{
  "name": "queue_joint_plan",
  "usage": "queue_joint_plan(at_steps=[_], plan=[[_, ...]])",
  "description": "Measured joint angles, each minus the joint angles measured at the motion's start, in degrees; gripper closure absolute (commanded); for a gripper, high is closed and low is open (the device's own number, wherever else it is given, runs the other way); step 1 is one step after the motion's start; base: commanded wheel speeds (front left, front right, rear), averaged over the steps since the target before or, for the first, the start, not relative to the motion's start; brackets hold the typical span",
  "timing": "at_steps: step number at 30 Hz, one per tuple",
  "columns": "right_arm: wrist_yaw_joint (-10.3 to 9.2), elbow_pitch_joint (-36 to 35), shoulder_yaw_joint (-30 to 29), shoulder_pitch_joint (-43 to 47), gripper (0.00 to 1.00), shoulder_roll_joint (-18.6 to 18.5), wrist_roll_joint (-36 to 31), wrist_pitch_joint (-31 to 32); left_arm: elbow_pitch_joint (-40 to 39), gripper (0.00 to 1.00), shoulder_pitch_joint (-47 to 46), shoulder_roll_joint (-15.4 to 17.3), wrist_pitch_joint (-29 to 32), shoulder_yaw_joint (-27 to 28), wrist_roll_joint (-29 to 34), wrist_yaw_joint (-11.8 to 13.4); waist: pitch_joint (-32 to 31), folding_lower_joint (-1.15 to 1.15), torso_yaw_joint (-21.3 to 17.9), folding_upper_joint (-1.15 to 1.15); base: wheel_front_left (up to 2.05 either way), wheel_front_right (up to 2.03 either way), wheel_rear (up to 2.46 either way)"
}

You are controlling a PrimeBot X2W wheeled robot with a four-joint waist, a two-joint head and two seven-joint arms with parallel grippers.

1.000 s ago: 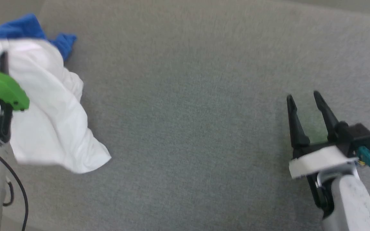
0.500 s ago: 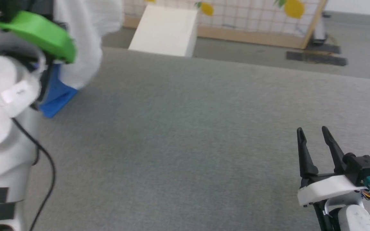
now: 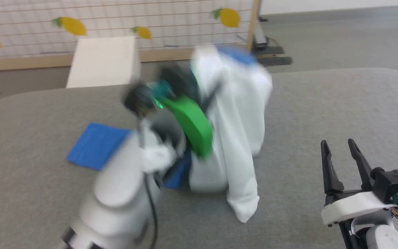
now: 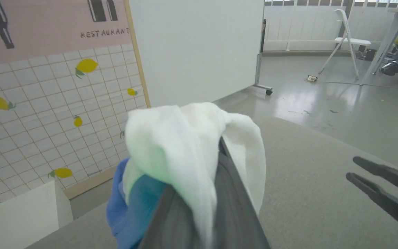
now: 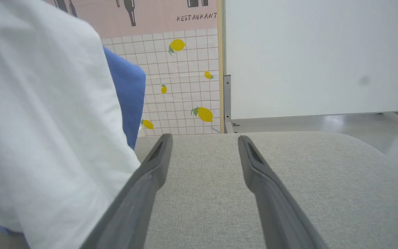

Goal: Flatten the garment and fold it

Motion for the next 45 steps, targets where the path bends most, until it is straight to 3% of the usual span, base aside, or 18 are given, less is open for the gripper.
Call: queue_joint_plan(at_steps=[7, 8, 9, 10, 16, 25, 29, 33, 37, 40, 45], plan=[[0.0, -0.4, 0.4, 0.1, 0.0, 0.0, 0.3, 0.1, 12.8, 1.0, 10.0, -1.9, 17.2, -9.7, -7.3, -0.4, 0.9, 0.0, -4.6, 0.0, 0.0, 0.0, 0.0], [0.0, -0.4, 0.3, 0.1, 0.0, 0.0, 0.3, 0.1, 13.7, 0.82, 10.5, -1.9, 18.8, -10.2, -7.7, -0.4, 1.1, 0.0, -5.0, 0.0, 0.0, 0.0, 0.0], [0.0, -0.4, 0.3, 0.1, 0.0, 0.0, 0.5, 0.1, 14.5, 0.52, 10.9, -1.9, 19.9, -10.3, -8.5, -0.4, 1.4, 0.0, -5.2, 0.0, 0.0, 0.0, 0.0], [0.0, -0.4, 0.3, 0.1, 0.0, 0.0, 0.5, 0.0, 15.2, 0.0, 10.9, -1.9, 21.2, -10.5, -9.2, -0.4, 1.7, 0.0, -5.4, 0.0, 0.0, 0.0, 0.0], [0.0, -0.2, -0.1, 0.1, 0.0, 0.0, 0.5, 0.0, 14.0, 0.0, 11.7, -1.5, 21.8, -9.3, -10.5, 0.7, 2.2, 0.0, -4.6, 0.0, 0.0, 0.0, 0.0], [0.0, -2.2, -0.3, 0.0, 0.0, 0.0, -0.2, 0.4, -0.4, 0.0, 18.0, 6.3, 8.4, -1.3, -9.0, 7.7, 1.4, 0.0, -0.4, 0.0, 0.0, 0.0, 0.0], [0.0, -3.4, -0.5, -0.6, 0.0, 0.0, -0.9, 1.0, -5.3, 0.0, 21.8, 9.1, 0.4, 3.7, -8.5, 11.0, 1.6, 0.0, 1.8, 0.0, 0.0, 0.0, 0.0], [0.0, -4.0, -0.6, -2.5, 0.0, 0.0, -1.8, 1.8, -6.9, 0.0, 23.9, 9.8, -11.3, 8.9, -5.7, 14.9, 2.4, 0.0, 3.8, 0.0, 0.0, 0.0, 0.0], [0.0, -3.5, 0.3, -6.7, 0.0, 0.0, -2.5, 5.2, -6.4, 0.0, 24.5, 8.8, -19.9, 12.8, -5.0, 15.6, 4.2, 0.0, 5.5, 0.0, 0.0, 0.0, 0.0], [0.0, -1.0, 1.3, -11.4, 0.0, 0.0, -2.4, 10.6, -6.6, 0.0, 24.4, 6.9, -20.6, 16.0, -2.6, 14.9, 6.0, 0.0, 6.5, 0.0, 0.0, 0.0, 0.0], [0.0, 7.3, 2.1, -20.1, 0.0, 0.1, -4.9, 24.0, -10.2, 0.0, 24.4, 1.1, -20.8, 23.1, 3.6, 11.8, 9.4, 0.0, 8.6, 0.0, 0.0, 0.0, 0.0]])
